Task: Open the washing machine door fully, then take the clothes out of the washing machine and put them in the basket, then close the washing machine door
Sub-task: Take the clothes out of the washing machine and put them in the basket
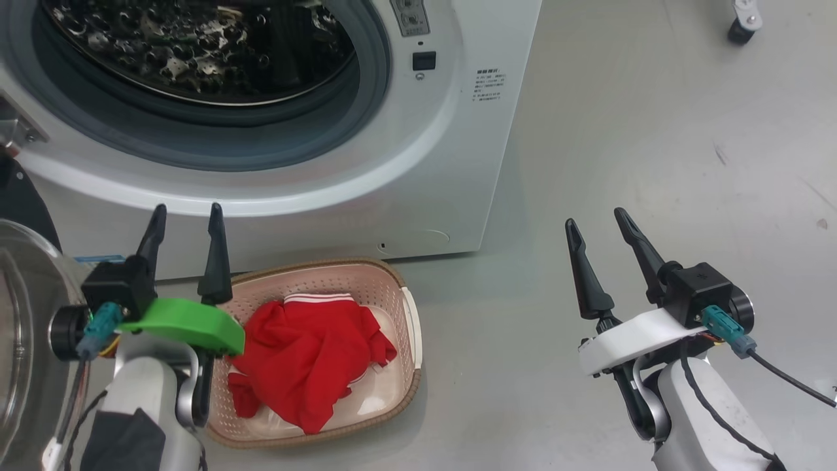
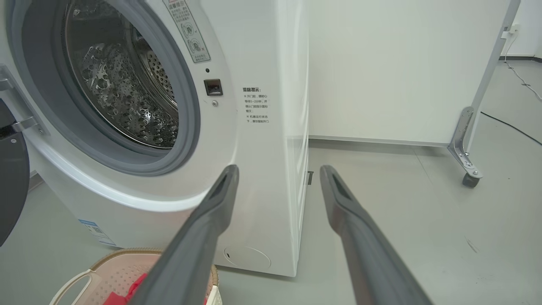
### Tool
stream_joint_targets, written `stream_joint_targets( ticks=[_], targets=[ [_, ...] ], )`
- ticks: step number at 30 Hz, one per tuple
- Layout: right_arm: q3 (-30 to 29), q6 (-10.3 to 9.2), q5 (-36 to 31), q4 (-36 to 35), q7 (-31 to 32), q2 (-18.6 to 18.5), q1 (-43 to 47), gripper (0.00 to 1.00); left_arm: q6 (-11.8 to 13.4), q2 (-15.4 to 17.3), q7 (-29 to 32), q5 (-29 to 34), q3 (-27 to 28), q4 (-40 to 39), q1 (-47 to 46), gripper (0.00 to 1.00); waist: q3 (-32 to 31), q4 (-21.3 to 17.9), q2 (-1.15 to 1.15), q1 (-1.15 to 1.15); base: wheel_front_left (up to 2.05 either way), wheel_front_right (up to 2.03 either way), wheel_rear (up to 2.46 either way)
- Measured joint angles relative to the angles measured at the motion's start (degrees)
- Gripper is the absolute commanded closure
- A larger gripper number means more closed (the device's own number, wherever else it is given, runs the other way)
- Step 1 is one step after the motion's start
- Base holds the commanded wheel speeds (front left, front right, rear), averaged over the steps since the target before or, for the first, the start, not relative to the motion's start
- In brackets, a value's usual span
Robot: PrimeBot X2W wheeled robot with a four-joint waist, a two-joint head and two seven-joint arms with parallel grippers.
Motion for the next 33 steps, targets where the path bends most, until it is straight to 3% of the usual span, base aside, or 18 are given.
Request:
stream_joint_targets(
  ticks=[33],
  targets=[
    [-1.9, 0.29, -1.0, 1.1, 0.0, 0.1, 9.2, 0.0, 3.3, 0.2, 1.0, 1.5, -2.1, -7.6, 18.2, 0.0, -10.0, 1.4, 0.0, 0.0, 0.0, 0.0, 0.0]
  ],
)
